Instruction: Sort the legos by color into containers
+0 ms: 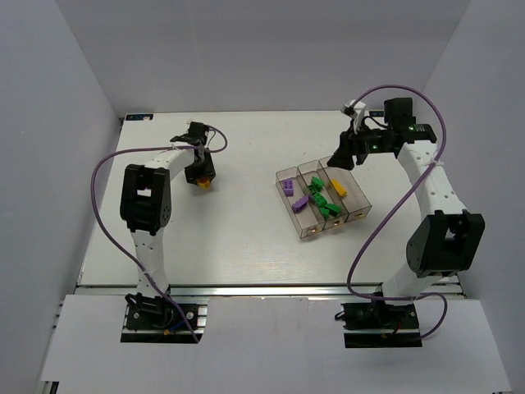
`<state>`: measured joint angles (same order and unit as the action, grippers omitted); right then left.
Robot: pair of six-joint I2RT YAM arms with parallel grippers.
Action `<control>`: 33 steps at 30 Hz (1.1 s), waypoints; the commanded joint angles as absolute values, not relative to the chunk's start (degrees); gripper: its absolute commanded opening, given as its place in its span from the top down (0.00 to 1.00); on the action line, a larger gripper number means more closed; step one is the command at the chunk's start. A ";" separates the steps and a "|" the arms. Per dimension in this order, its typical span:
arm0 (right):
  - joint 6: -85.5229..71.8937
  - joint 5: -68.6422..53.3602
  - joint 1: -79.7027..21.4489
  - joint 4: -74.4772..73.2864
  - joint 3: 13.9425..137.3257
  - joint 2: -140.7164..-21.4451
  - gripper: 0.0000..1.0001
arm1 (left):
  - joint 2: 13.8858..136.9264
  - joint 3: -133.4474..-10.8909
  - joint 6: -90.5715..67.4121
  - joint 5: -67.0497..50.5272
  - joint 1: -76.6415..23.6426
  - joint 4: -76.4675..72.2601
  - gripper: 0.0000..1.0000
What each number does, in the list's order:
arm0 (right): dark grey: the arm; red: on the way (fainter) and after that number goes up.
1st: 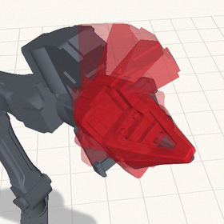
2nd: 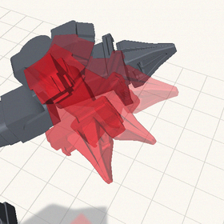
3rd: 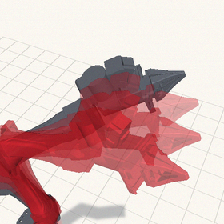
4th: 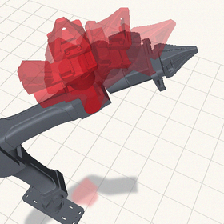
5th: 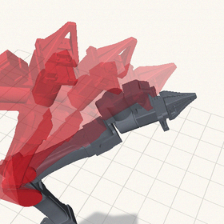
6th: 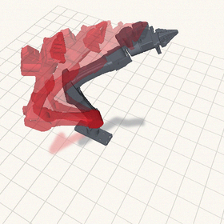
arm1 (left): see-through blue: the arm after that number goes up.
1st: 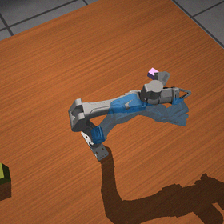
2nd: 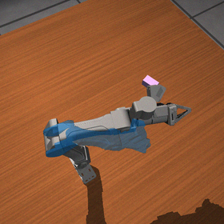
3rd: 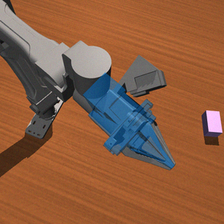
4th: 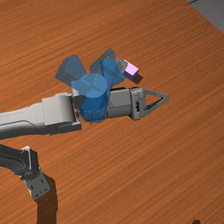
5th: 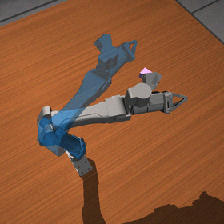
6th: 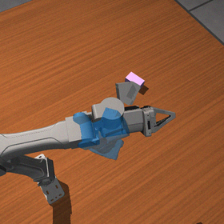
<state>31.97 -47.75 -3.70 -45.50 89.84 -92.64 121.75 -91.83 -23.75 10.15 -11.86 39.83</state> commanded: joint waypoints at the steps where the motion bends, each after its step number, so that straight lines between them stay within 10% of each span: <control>1: 32.17 -50.80 -3.16 -44.03 88.42 -91.85 0.43 | 120.59 -94.22 -22.85 7.12 -11.78 38.67 0.45; 9: 30.51 -49.40 -3.16 -41.84 85.61 -88.87 0.51 | 112.95 -88.78 -24.08 0.54 -12.83 33.15 0.80; 15: 14.17 -32.54 -2.90 -22.63 76.75 -82.54 1.00 | 105.13 -83.76 -33.29 -19.93 -17.57 17.53 0.86; 33: 7.38 -26.63 -0.88 -17.67 72.25 -77.96 1.00 | 132.35 -115.37 -59.57 -43.50 -37.44 -3.86 0.83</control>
<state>7.92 -26.50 -1.39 -19.94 72.79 -80.49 131.55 -108.36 -53.54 -39.86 -36.49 0.56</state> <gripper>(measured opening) 0.016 0.565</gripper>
